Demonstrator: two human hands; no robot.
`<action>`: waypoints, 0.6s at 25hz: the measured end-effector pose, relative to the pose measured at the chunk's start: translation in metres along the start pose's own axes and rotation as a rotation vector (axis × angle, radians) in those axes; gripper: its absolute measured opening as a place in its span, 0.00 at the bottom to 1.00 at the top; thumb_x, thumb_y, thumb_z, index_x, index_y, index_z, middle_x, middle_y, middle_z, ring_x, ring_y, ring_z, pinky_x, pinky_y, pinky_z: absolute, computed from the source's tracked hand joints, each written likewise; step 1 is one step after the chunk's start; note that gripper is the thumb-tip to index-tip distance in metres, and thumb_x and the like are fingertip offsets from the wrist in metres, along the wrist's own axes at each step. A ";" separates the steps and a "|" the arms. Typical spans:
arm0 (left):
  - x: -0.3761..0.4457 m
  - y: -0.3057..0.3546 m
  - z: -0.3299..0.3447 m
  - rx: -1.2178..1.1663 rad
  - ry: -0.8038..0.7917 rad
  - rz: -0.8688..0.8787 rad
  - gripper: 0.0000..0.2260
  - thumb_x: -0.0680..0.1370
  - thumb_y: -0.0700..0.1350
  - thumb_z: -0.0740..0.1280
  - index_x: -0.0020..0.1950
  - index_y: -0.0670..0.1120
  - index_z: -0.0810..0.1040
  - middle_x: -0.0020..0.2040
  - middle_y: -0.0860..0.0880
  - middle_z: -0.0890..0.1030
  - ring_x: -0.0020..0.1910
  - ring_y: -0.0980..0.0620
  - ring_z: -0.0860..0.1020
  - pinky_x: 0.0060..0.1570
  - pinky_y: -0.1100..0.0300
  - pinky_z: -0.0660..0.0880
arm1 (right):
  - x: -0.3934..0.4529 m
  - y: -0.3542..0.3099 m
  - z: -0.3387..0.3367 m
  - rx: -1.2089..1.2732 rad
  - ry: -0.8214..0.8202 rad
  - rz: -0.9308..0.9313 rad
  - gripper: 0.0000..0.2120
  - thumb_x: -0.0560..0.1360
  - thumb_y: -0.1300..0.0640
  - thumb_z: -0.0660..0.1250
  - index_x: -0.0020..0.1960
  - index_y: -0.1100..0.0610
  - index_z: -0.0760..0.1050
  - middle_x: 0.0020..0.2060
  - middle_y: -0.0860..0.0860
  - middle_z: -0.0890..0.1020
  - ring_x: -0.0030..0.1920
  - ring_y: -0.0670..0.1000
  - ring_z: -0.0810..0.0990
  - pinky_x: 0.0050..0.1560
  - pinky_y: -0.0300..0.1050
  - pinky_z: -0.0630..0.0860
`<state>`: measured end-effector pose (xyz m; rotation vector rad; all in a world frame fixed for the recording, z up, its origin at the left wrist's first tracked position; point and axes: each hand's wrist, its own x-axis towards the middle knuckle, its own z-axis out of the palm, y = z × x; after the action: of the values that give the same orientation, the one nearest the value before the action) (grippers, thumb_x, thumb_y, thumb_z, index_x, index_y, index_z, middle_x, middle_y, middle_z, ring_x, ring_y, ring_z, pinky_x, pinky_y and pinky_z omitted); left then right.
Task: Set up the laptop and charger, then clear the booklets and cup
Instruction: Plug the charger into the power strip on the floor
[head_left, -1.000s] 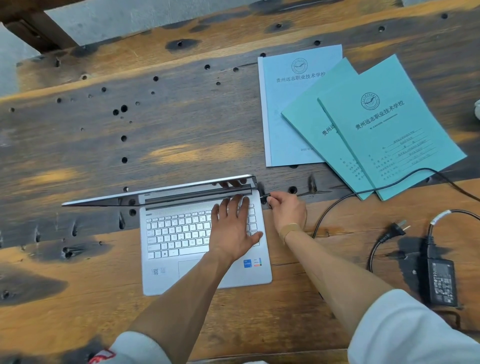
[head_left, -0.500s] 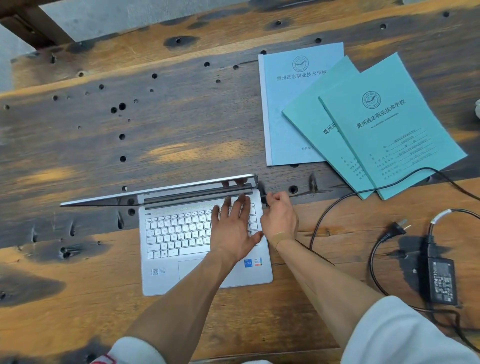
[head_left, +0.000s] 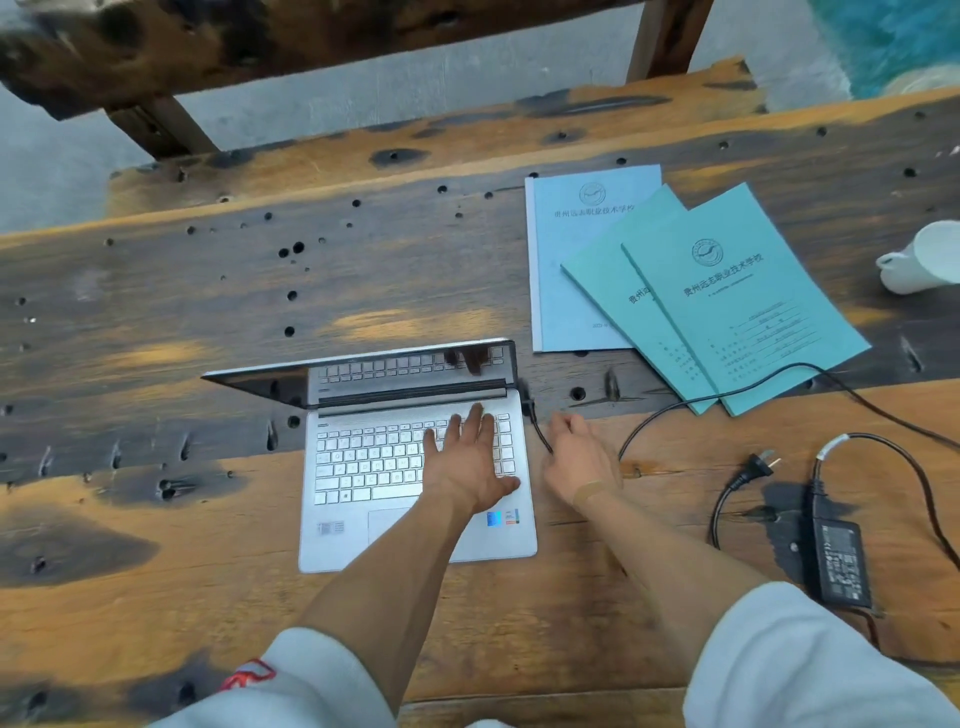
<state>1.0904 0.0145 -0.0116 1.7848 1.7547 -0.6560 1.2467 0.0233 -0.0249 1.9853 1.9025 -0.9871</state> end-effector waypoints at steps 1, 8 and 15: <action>-0.008 -0.002 -0.002 -0.012 0.017 0.000 0.43 0.75 0.66 0.61 0.80 0.49 0.43 0.80 0.52 0.40 0.79 0.48 0.44 0.75 0.39 0.45 | -0.009 0.006 -0.001 -0.026 0.021 -0.002 0.26 0.78 0.53 0.59 0.75 0.54 0.60 0.71 0.53 0.66 0.68 0.56 0.65 0.64 0.53 0.69; -0.053 -0.003 -0.011 -0.050 0.193 0.156 0.42 0.75 0.69 0.59 0.80 0.52 0.44 0.81 0.54 0.41 0.79 0.50 0.42 0.76 0.42 0.43 | -0.066 0.030 -0.013 -0.094 0.123 0.041 0.34 0.80 0.39 0.52 0.80 0.52 0.47 0.80 0.50 0.50 0.79 0.54 0.43 0.76 0.55 0.49; -0.091 -0.005 -0.008 -0.026 0.313 0.302 0.42 0.74 0.71 0.57 0.80 0.53 0.44 0.80 0.55 0.41 0.79 0.51 0.42 0.75 0.42 0.42 | -0.143 0.051 -0.014 -0.146 0.296 0.123 0.36 0.78 0.34 0.49 0.80 0.49 0.43 0.80 0.49 0.44 0.79 0.54 0.38 0.77 0.57 0.42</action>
<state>1.0824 -0.0465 0.0557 2.1671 1.6208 -0.2375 1.3086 -0.0899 0.0559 2.2280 1.9016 -0.5297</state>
